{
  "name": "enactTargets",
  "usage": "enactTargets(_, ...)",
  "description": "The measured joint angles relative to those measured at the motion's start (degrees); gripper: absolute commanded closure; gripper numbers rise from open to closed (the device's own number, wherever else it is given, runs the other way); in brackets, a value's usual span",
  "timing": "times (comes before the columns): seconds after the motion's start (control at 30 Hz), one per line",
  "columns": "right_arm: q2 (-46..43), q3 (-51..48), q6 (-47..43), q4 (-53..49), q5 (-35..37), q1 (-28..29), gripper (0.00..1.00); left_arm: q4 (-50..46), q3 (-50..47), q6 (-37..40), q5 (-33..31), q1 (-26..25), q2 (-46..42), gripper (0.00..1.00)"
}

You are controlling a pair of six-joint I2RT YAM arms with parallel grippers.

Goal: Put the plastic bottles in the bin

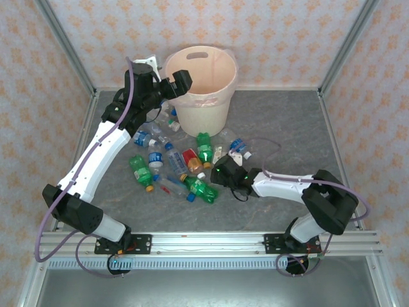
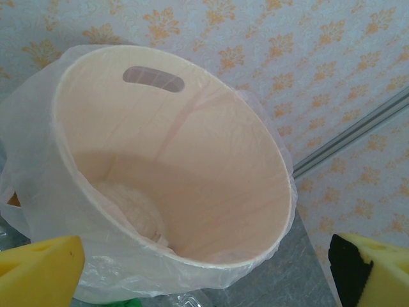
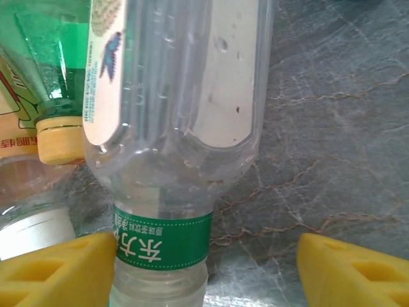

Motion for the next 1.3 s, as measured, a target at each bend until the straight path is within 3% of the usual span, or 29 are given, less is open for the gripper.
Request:
enactTargets(0.33,2.80,0.66,-0.04,-0.74,-0.79,0.28,0.33,0.00,0.00,0.02,0.00,0.00,0.00,0.01)
enactTargets(0.6,4.20,1.03,-1.01,-1.25,-0.57,0.33,0.47,0.00,0.00,0.00,0.00,0.00,0.00,0.01)
enactTargets(0.7,4.20,1.03,-1.31,-1.27,-0.50,0.39,0.58,0.00,0.00,-0.04,0.00,0.00,0.00,0.01)
enactTargets(0.83,3.67,0.90,-1.57,-1.22,-0.11,0.44,0.60,0.00,0.00,-0.76,0.15,0.00,0.00,0.02)
enactTargets(1.0,-2.27,-1.01,-1.99,-1.25,1.22,0.44,0.71,0.02,0.00,-1.86,1.49,0.00,0.00,0.04)
enactTargets(1.1,-6.88,-1.90,-2.80,-1.22,2.89,0.44,0.66,0.09,0.00,-3.04,2.43,-0.07,0.00,0.04)
enactTargets(1.3,-15.65,-2.45,-5.38,-1.27,6.84,0.44,0.66,2.25,0.42,-5.86,4.68,-1.88,0.39,0.06)
